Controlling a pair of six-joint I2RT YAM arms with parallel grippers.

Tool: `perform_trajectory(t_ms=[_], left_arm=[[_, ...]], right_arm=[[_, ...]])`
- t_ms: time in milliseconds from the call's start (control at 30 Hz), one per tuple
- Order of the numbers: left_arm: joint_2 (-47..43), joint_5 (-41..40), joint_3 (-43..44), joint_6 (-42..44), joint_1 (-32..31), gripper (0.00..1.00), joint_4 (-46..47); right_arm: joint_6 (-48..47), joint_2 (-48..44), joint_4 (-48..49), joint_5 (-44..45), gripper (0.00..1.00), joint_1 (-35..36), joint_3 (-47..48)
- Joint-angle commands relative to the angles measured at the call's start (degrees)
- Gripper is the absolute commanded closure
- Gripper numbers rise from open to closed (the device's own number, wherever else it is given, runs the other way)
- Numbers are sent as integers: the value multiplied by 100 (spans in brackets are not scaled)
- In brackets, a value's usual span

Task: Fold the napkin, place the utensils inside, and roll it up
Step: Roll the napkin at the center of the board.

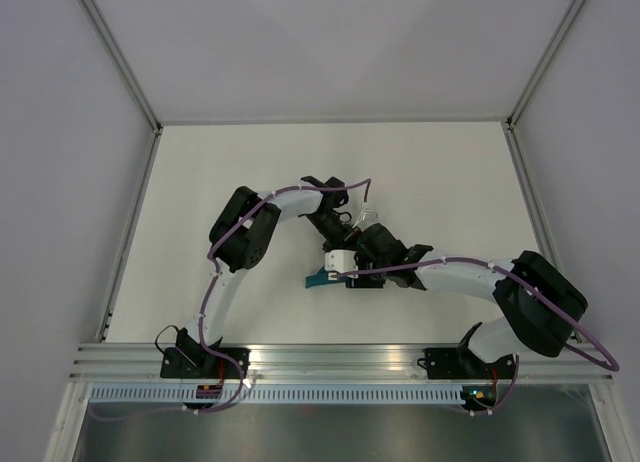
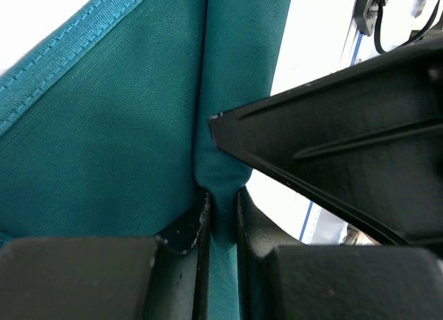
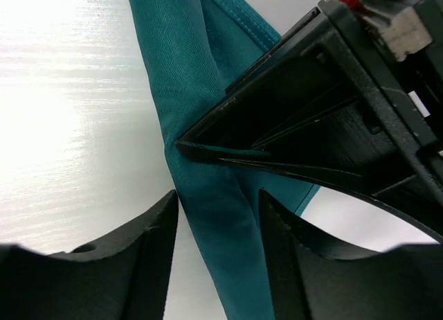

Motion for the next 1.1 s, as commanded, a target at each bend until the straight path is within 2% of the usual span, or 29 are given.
perform_trajectory(t_ms=[0,167,233,400,600,700,833,1067], left_arm=[[366,-765,14,177,47,91,-100],[366,-730,111,177,65,83,-135],[358,-704,163,160,91,77,-127],[226,-546,331,90,223,60,-118],[-178,-422,401,-305,468,57,347],[-415,-510,244,-823,670,56,856],[-749,-843,-29,-1701,978,56,1621],[-1645,-1853,-765,-2108,1330,56,2676]], right_arm=[[-69,113,124,154,46,28,-36],[-61,201,-8,75,59,28,17],[-60,228,-95,22,64,28,43],[-87,342,-542,-233,70,19,227],[-104,588,-1210,-848,73,-191,658],[-148,772,-1579,-1261,73,-393,930],[-289,1132,-2055,-1700,74,-657,1291],[-552,1853,-2994,-2369,75,-1131,2081]])
